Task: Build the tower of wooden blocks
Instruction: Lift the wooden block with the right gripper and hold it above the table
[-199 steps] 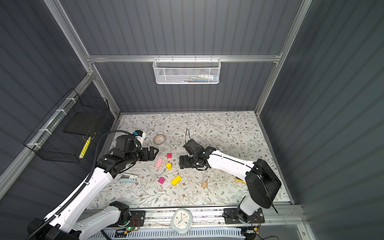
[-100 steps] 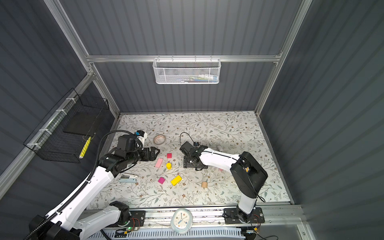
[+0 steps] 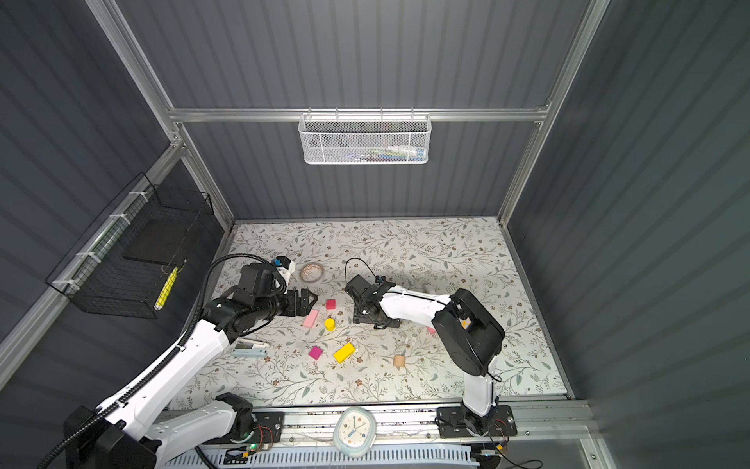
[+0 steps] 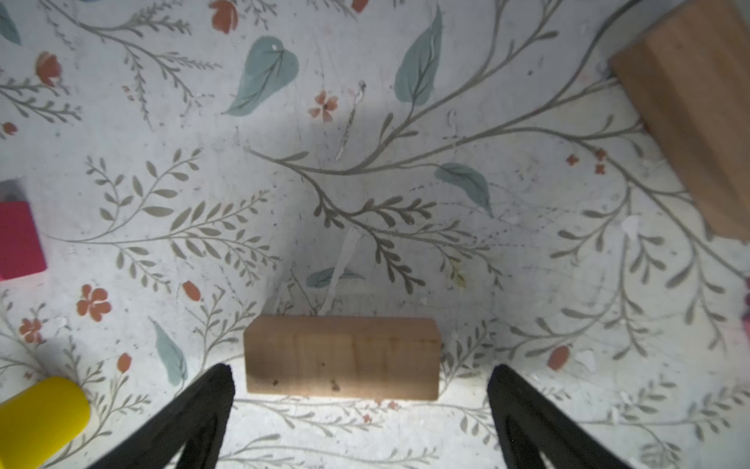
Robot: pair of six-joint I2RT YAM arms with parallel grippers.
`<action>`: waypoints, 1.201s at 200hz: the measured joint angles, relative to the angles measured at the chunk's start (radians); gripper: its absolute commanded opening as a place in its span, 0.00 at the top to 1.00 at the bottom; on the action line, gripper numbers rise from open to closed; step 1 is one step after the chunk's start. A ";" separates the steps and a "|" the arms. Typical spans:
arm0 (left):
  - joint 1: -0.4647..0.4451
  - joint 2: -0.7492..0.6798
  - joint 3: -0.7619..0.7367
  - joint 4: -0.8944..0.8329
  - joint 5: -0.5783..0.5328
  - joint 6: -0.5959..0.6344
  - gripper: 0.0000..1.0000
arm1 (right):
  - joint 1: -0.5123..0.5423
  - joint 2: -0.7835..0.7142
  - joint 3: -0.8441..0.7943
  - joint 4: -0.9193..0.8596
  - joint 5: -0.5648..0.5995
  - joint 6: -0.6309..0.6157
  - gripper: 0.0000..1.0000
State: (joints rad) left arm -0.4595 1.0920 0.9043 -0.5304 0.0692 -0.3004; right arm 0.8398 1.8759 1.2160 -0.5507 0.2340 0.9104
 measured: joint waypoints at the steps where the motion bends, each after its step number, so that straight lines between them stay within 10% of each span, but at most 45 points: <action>1: 0.000 0.000 0.000 0.000 -0.001 0.000 0.08 | 0.000 0.001 0.000 0.000 0.000 0.000 0.01; 240: -0.053 0.054 0.021 -0.003 -0.036 0.000 0.08 | -0.007 0.080 0.086 0.004 -0.006 -0.080 0.24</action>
State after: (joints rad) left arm -0.5121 1.1458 0.9253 -0.5335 0.0330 -0.3004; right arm 0.8326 1.9564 1.3018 -0.5465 0.2283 0.8303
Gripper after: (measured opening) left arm 0.920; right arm 0.777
